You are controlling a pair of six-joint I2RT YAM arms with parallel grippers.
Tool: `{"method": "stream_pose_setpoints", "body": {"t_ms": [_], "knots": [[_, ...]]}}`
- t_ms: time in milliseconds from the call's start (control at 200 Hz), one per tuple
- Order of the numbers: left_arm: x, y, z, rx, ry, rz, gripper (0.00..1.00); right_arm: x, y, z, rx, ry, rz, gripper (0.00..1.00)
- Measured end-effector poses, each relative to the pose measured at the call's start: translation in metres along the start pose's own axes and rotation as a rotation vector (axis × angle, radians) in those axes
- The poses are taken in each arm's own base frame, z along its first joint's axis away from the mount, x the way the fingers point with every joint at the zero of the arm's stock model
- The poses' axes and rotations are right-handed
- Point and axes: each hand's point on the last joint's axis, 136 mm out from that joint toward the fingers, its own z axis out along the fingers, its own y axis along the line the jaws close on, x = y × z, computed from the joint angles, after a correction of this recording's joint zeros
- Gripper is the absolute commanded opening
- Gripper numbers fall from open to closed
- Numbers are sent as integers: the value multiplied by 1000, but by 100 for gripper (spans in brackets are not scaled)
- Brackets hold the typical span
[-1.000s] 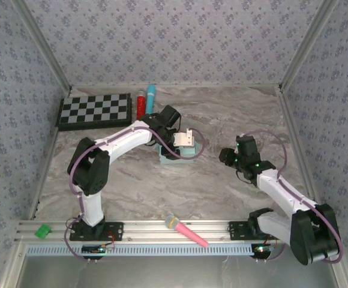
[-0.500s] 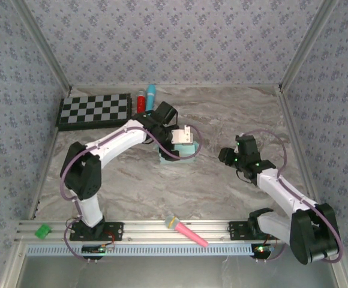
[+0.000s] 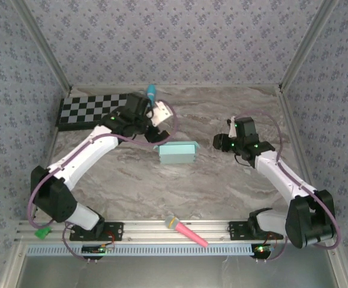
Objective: Fold the paper box
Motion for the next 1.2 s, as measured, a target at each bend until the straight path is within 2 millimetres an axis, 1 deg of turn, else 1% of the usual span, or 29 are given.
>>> {"method": "stream_pose_setpoints", "body": {"t_ms": [80, 170, 250, 325, 385, 455, 555, 650, 850, 1044, 1094, 1199], "knots": [[13, 21, -12, -68, 2, -150, 86, -6, 10, -1, -31, 15, -30, 43], [31, 31, -21, -108, 12, -292, 86, -8, 20, -1, -62, 37, -57, 43], [47, 30, -25, -117, 22, -401, 85, -7, 29, -1, -87, 61, -80, 43], [65, 29, -26, -125, 39, -504, 81, -5, 36, 0, -105, 82, -94, 43], [80, 26, -23, -129, 54, -586, 78, -3, 41, 2, -114, 94, -102, 42], [96, 22, -18, -121, 67, -671, 76, 0, 45, 4, -119, 112, -109, 42], [111, 12, -12, -97, 78, -741, 74, 8, 52, 9, -129, 138, -122, 42], [115, 3, -7, -51, 79, -770, 69, 16, 59, 12, -141, 162, -138, 42], [102, -8, 4, 57, 48, -789, 66, 22, 72, 17, -159, 188, -160, 42], [101, -17, 21, 123, 70, -799, 62, 28, 72, 22, -154, 209, -156, 41], [101, -18, 24, 131, 79, -799, 59, 28, 71, 23, -150, 211, -154, 41], [99, -21, 27, 147, 86, -795, 57, 28, 71, 24, -149, 213, -151, 41]]}}
